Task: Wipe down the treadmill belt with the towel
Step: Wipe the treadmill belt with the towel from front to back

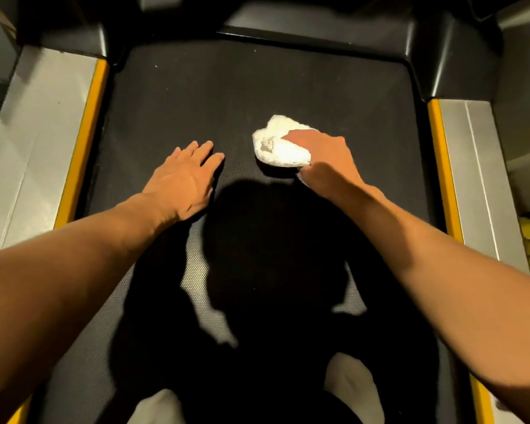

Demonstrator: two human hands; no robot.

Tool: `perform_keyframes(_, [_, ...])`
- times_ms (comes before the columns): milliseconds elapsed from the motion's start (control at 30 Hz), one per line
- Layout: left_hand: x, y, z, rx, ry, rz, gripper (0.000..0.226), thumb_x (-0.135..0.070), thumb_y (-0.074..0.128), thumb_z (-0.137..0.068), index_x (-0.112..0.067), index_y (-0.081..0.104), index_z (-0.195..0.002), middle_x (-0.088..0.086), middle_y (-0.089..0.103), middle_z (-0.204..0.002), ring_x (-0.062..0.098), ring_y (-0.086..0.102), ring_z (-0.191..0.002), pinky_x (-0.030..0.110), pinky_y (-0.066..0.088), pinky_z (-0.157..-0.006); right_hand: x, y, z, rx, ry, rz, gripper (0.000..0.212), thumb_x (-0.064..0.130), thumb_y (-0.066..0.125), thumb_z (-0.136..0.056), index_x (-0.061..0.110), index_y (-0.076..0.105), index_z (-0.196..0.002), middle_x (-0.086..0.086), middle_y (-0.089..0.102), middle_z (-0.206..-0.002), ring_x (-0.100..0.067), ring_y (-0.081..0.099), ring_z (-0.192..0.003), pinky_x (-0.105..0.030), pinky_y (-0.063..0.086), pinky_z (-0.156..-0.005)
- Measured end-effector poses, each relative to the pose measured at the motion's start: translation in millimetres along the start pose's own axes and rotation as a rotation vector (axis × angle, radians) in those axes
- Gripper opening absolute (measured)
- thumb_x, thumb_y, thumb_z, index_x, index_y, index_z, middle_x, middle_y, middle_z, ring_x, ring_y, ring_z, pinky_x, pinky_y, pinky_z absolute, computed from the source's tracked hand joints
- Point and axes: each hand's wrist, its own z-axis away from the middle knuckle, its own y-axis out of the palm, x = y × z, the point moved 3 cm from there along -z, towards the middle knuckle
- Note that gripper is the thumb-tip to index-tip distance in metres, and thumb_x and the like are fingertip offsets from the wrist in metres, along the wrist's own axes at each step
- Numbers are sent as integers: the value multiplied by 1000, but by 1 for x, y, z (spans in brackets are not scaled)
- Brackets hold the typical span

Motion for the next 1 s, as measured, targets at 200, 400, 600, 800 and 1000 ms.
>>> perform_keyframes(200, [-9,-1,-8,29,-61,20,56,-34,32,-102,-23,14,-154,16,8,-160,41,10,-146,55,13,-118,28,38,92,305,-228,-142,41,30,39,-101,4,63,-122,-15,56,-133,-21,46,-127,-30,30,-111])
perform_keyframes(400, [-21,-3,-14,14,-99,-14,52,-44,20,-102,-34,15,-153,17,12,-158,45,13,-143,62,17,-113,16,-10,40,-72,-87,-265,36,3,64,-81,19,70,-113,1,67,-121,-14,59,-116,-33,45,-101])
perform_keyframes(600, [-21,-12,-12,45,-96,-11,52,-44,19,-102,-34,17,-153,18,14,-158,46,15,-142,64,20,-112,6,24,50,150,5,-112,38,9,52,-90,15,61,-127,-7,54,-137,-21,46,-128,-39,33,-110])
perform_keyframes(800, [-21,-3,-9,76,-111,5,54,-37,25,-103,-31,10,-154,16,4,-160,42,6,-146,61,12,-115,34,33,112,210,-249,-217,43,0,62,-77,9,65,-119,-12,62,-126,-26,55,-120,-35,39,-105])
perform_keyframes(1000, [-8,-24,-8,-1,-106,101,51,-19,44,-93,-14,35,-143,17,48,-141,41,47,-126,54,41,-99,22,-9,-15,-59,117,-115,47,3,53,-87,12,53,-133,-7,54,-137,-25,46,-131,-29,29,-112])
